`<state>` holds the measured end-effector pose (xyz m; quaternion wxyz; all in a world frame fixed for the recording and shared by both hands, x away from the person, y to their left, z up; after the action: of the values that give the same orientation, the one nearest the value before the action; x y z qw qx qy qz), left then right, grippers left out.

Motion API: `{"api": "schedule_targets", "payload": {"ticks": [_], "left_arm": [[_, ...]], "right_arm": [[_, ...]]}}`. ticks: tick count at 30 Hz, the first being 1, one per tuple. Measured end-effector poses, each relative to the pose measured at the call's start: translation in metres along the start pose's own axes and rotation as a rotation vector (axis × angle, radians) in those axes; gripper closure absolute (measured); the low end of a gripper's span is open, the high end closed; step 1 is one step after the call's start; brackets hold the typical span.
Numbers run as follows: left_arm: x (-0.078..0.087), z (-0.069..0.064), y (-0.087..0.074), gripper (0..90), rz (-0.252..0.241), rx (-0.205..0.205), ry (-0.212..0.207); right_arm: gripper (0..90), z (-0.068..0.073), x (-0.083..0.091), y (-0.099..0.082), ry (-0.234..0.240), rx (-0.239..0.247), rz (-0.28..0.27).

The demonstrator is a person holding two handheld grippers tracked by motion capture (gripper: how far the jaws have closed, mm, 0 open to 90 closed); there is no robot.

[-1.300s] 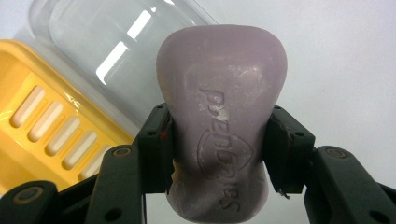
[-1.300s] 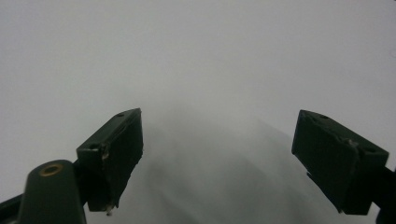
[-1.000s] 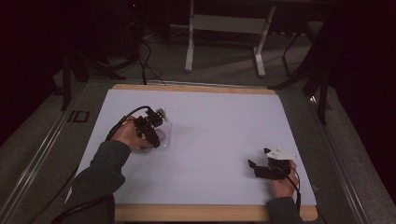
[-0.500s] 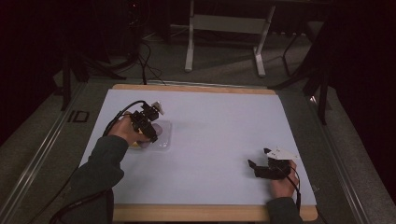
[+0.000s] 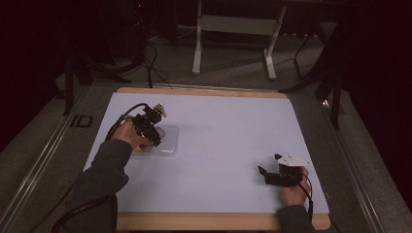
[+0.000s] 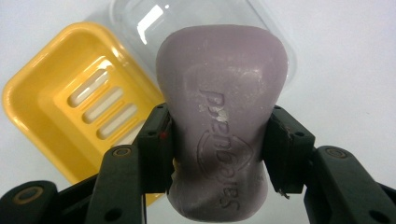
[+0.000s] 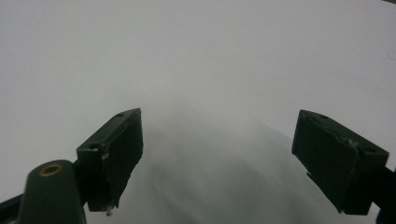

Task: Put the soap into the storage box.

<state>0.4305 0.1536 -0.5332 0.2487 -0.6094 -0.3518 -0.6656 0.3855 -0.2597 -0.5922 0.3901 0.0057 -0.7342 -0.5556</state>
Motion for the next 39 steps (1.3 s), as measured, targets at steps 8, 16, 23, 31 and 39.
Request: {"api": "schedule_targets", "payload": {"ticks": [8, 16, 23, 31, 39], "left_arm": [[0.001, 0.010, -0.001, 49.7, -0.012, 0.040, 0.005], [-0.002, 0.017, 0.000, 49.7, -0.014, 0.079, 0.011], [-0.003, 0.026, -0.002, 49.7, -0.016, 0.120, 0.013], [-0.004, 0.038, -0.003, 49.7, -0.025, 0.171, 0.037], [-0.008, 0.050, -0.007, 49.6, -0.035, 0.241, 0.049]], "right_arm": [[16.1, 0.000, 0.000, 0.000, 0.000, 0.000, -0.003], [16.1, 0.000, 0.000, 0.000, 0.000, 0.000, -0.004], [16.1, 0.000, 0.000, 0.000, -0.003, 0.002, -0.004], [16.1, 0.000, 0.000, 0.000, -0.002, 0.002, -0.005], [16.1, 0.000, 0.000, 0.000, -0.002, 0.004, -0.004]]}}
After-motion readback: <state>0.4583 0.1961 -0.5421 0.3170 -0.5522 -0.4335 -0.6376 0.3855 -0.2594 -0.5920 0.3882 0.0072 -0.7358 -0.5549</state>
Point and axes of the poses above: each handheld gripper's, and its own axes: x roughly backward along the jaws, y roughly out of its top, z roughly to its left, the point moved 10 cm from there along -x, roughly forward along the jaws, and after that the axes turned 1 degree about -x, right-handed, at the moved point
